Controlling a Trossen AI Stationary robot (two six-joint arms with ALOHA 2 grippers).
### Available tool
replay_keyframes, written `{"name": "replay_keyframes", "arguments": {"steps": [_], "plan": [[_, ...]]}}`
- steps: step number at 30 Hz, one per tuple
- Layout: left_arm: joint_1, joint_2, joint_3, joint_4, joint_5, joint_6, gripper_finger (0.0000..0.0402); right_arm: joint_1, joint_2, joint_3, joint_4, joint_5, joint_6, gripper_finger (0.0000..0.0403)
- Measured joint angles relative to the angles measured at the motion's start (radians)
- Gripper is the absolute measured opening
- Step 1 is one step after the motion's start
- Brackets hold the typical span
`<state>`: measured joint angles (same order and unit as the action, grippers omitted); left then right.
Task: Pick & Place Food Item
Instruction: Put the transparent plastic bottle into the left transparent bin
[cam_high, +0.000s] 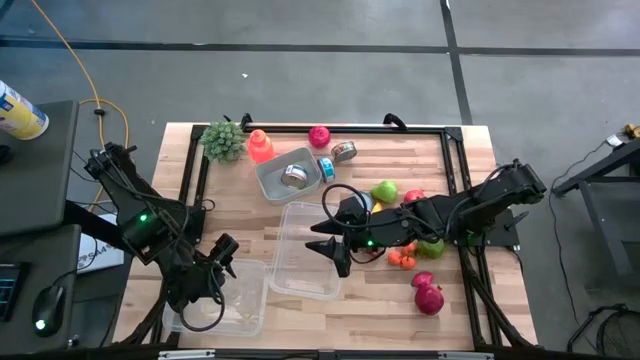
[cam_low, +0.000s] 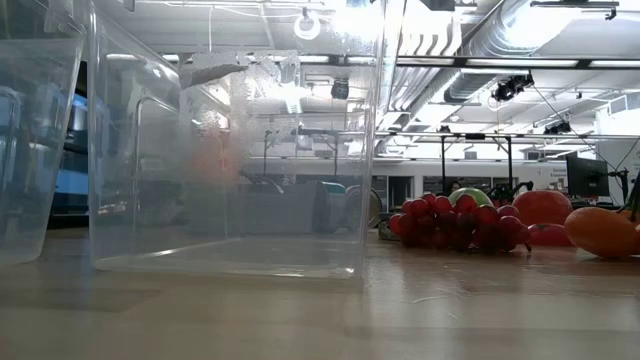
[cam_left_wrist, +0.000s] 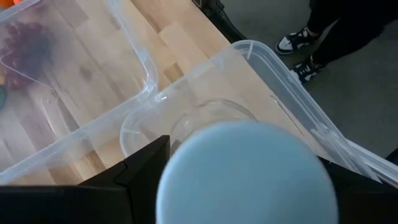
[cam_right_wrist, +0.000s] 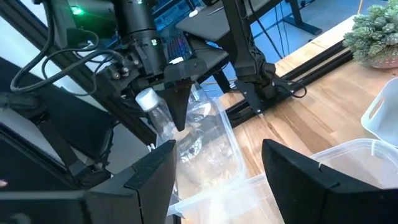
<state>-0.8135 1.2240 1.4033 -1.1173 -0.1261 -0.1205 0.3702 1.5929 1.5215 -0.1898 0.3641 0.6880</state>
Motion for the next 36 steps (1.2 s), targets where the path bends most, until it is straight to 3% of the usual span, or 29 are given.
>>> {"name": "replay_keyframes", "arguments": {"steps": [36], "plan": [[0.0, -0.004, 0.0, -0.026, 0.006, 0.0, 0.0255, 0.001, 0.0, 0.0, -0.001, -0.002, 0.0, 0.0224]]}}
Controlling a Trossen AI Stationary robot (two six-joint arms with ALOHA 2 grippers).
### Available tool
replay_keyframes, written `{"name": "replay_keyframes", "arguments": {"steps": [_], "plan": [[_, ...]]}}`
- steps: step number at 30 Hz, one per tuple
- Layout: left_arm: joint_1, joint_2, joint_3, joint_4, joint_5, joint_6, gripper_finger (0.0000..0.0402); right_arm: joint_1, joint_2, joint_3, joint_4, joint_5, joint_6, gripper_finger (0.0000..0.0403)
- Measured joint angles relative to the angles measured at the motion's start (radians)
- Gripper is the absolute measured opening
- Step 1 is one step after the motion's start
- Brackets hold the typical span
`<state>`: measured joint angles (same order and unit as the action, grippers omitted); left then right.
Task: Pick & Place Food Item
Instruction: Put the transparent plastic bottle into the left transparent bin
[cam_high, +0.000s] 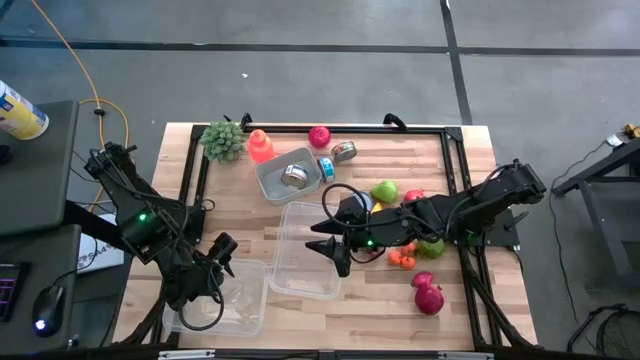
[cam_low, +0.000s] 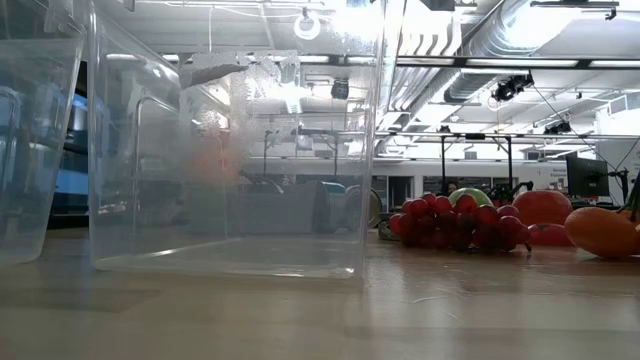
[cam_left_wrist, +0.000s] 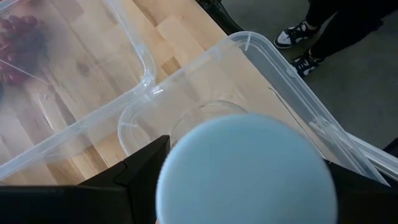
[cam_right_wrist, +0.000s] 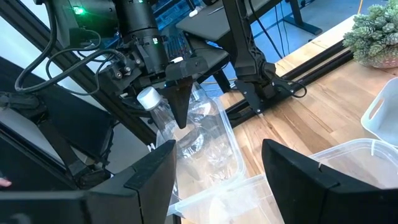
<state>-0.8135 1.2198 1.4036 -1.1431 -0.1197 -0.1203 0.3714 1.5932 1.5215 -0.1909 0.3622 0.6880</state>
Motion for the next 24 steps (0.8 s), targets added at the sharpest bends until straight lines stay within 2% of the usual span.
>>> {"name": "replay_keyframes", "arguments": {"steps": [6, 16, 24], "plan": [[0.0, 0.0, 0.0, 0.0, -0.01, -0.024, 0.0262, 0.0, 0.0, 0.0, 0.0, 0.0, -0.001, 0.0224], [0.0, 0.0, 0.0, 0.0, -0.021, 0.001, 0.0324, 0.0, 0.0, 0.0, -0.002, 0.001, -0.011, 0.0224], [0.0, -0.037, 0.0, 0.0, -0.055, 0.027, 0.0327, -0.007, 0.0, 0.0, -0.002, 0.001, -0.011, 0.0224]]}}
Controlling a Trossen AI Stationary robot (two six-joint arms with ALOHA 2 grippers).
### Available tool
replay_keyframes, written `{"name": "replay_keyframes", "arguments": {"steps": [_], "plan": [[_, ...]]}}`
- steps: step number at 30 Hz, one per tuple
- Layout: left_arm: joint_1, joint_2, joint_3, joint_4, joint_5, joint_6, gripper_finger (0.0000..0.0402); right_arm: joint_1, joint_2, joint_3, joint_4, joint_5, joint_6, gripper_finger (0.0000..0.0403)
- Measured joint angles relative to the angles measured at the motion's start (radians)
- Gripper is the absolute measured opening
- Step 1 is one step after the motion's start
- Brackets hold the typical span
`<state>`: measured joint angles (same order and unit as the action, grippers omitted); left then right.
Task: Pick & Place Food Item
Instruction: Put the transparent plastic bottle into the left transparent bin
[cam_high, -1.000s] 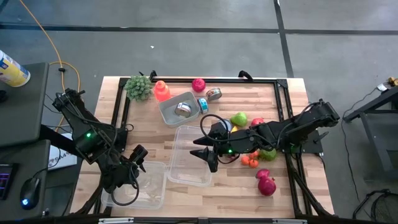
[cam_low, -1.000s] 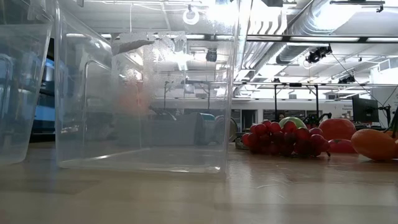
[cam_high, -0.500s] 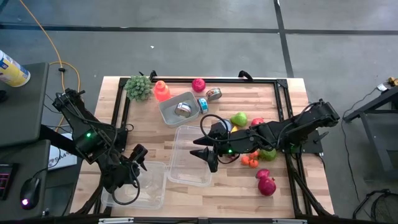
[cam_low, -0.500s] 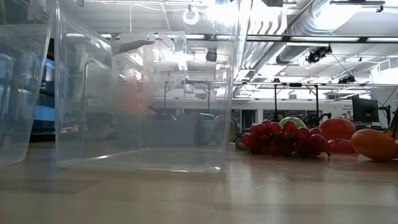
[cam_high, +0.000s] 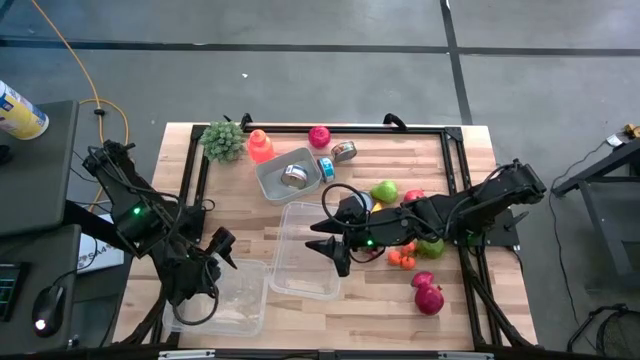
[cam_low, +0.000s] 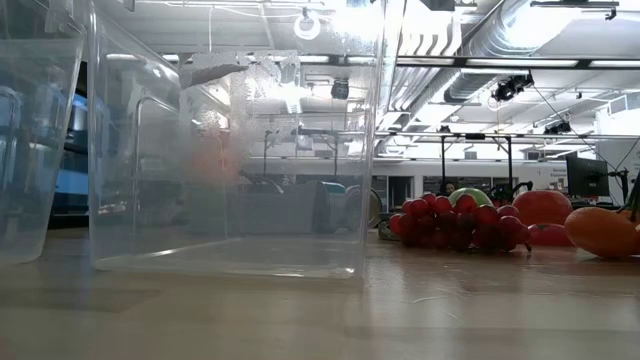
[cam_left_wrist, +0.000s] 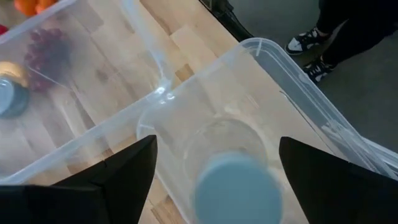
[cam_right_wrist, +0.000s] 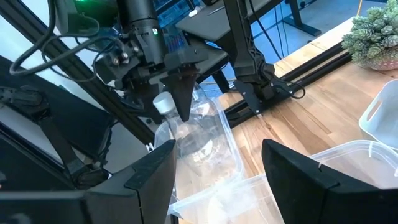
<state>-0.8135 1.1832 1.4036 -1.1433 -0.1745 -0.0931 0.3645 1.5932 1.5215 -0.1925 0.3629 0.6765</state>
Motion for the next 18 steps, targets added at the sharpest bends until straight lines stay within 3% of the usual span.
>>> {"name": "replay_keyframes", "arguments": {"steps": [10, 18], "plan": [[0.0, -0.083, 0.0, 0.133, -0.026, 0.037, 0.0327, -0.001, 0.0, 0.0, -0.001, -0.003, -0.02, 0.0224], [0.0, -0.203, 0.0, 0.32, -0.139, 0.075, 0.0327, 0.016, -0.028, -0.002, -0.028, 0.004, -0.155, 0.0224]]}}
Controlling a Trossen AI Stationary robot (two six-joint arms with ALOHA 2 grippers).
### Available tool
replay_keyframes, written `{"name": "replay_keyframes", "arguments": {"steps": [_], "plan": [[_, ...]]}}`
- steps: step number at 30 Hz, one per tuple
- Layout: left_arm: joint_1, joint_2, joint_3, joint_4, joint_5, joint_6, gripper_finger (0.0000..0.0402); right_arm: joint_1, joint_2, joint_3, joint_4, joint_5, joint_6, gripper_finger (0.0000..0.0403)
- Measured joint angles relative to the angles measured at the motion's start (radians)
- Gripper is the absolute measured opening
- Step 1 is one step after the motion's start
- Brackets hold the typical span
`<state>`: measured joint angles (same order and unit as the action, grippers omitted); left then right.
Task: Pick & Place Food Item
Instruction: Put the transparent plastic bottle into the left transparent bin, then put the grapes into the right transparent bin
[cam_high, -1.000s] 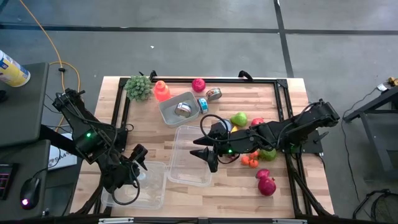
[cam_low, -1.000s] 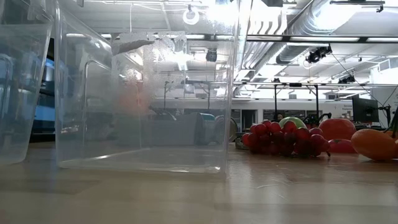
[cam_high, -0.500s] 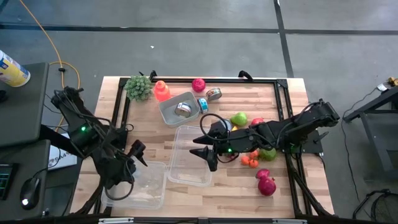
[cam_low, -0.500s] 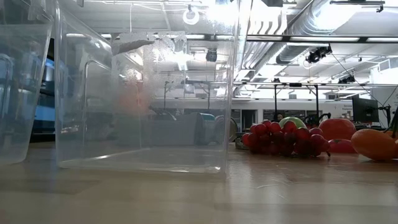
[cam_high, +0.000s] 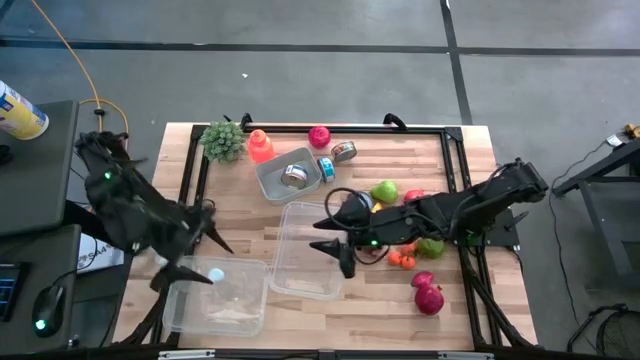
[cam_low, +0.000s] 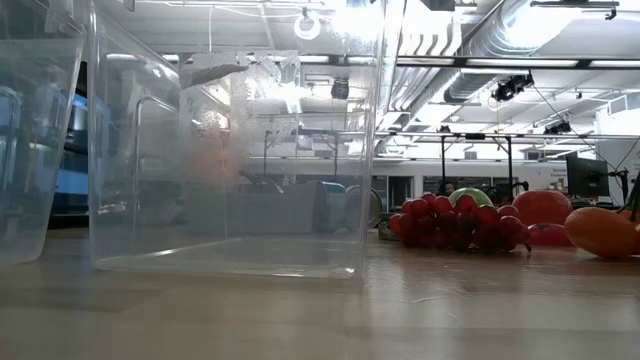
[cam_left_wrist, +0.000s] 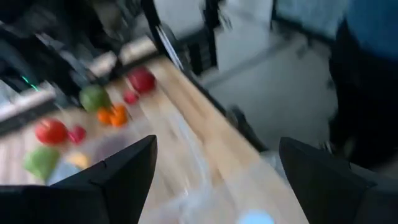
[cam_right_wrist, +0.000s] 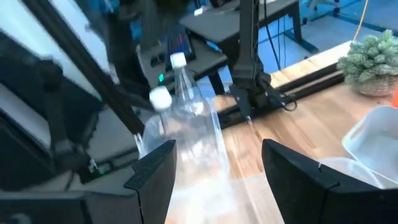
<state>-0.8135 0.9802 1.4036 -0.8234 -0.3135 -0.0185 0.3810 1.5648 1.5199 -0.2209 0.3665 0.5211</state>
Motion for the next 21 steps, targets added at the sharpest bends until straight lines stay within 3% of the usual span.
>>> {"name": "replay_keyframes", "arguments": {"steps": [3, 7, 11, 16, 21], "plan": [[0.0, -0.046, 0.0, 0.116, -0.024, -0.014, 0.0327, 0.008, -0.04, 0.002, -0.065, 0.035, 0.019, 0.0224], [0.0, -0.098, 0.0, 0.247, -0.026, -0.056, 0.0327, 0.047, -0.109, 0.001, -0.252, 0.215, 0.133, 0.0224], [0.0, -0.14, 0.0, 0.312, -0.025, -0.065, 0.0327, 0.105, -0.202, 0.002, -0.617, 0.359, 0.452, 0.0224], [0.0, -0.158, 0.0, 0.372, -0.025, -0.056, 0.0327, 0.179, -0.216, -0.001, -1.082, 0.438, 0.957, 0.0224], [0.0, -0.156, -0.001, 0.422, -0.023, -0.058, 0.0327, 0.195, -0.193, -0.072, -1.116, 0.434, 1.151, 0.0224]]}}
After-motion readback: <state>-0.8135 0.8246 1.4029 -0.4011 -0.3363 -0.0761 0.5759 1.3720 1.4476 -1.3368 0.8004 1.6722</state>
